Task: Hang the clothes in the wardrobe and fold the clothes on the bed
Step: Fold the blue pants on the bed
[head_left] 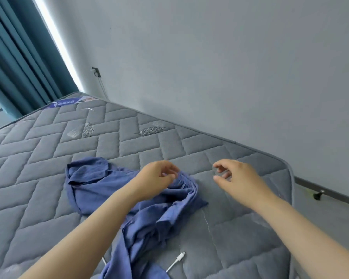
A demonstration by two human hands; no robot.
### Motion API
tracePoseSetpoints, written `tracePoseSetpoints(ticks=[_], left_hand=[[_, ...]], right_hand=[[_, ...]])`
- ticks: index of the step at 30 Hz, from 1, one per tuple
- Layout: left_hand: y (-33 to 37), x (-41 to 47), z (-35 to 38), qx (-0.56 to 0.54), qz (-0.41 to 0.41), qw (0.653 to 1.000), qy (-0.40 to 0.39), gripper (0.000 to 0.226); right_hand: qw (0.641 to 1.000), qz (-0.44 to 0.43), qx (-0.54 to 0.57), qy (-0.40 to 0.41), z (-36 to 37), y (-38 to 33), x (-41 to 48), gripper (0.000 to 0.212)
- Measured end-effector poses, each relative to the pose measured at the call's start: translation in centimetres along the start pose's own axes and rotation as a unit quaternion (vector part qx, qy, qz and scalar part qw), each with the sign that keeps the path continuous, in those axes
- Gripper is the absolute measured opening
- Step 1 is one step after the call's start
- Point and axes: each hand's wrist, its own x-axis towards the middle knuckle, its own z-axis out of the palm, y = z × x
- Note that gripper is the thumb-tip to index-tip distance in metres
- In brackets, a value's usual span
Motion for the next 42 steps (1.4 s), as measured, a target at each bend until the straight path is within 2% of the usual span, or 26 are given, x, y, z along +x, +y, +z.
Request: tracePoseSetpoints(ticks=[6, 14, 18, 21, 26, 28, 30, 33, 34, 36, 38, 42], left_hand=[[-5.0, 1.0, 2.4, 0.113, -0.004, 0.994, -0.009, 0.019], [-7.6, 4.6, 6.3, 0.197, 0.007, 0.98, -0.017, 0.031], [-7.4, 7.1, 8.1, 0.237, 0.002, 0.97, -0.046, 0.041], [-7.3, 9.0, 9.3, 0.276, 0.033, 0.957, -0.081, 0.046], [-6.8, 11.7, 10.9, 0.358, 0.076, 0.922, -0.126, 0.043], [-6.9, 12.4, 11.4, 0.388, 0.078, 0.908, -0.138, 0.042], [-6.9, 12.9, 11.7, 0.422, 0.078, 0.89, -0.152, 0.041], [-6.9, 13.3, 12.2, 0.463, 0.077, 0.869, -0.159, 0.036], [-6.9, 13.5, 12.2, 0.479, 0.084, 0.86, -0.154, 0.033], [-6.8, 13.9, 11.7, 0.504, 0.105, 0.846, -0.139, 0.029], [-6.5, 14.1, 10.5, 0.498, 0.113, 0.849, -0.137, 0.036], [-5.2, 14.1, 8.0, 0.452, 0.036, 0.861, -0.229, 0.044]], right_hand=[[0.998, 0.052, -0.005, -0.04, 2.7, 2.4, -2.6, 0.027], [0.985, 0.117, 0.012, -0.124, 8.6, 3.7, -4.7, 0.03], [0.966, 0.196, 0.082, -0.148, 11.7, 4.4, -4.7, 0.034], [0.949, 0.25, 0.123, -0.149, 13.8, 5.1, -4.4, 0.039], [0.91, 0.318, 0.233, -0.129, 15.8, 5.8, -3.7, 0.046], [0.899, 0.32, 0.279, -0.111, 16.1, 6.0, -3.4, 0.032], [0.898, 0.311, 0.292, -0.106, 16.4, 6.1, -3.3, 0.009], [0.906, 0.286, 0.291, -0.114, 16.3, 6.5, -3.6, 0.03], [0.909, 0.283, 0.288, -0.106, 15.9, 6.8, -3.7, 0.031], [0.918, 0.278, 0.271, -0.082, 14.5, 7.6, -3.7, 0.024], [0.936, 0.261, 0.229, -0.052, 12.3, 8.6, -3.1, 0.014], [0.964, 0.21, 0.163, 0.016, 6.2, 9.6, -0.8, 0.011]])
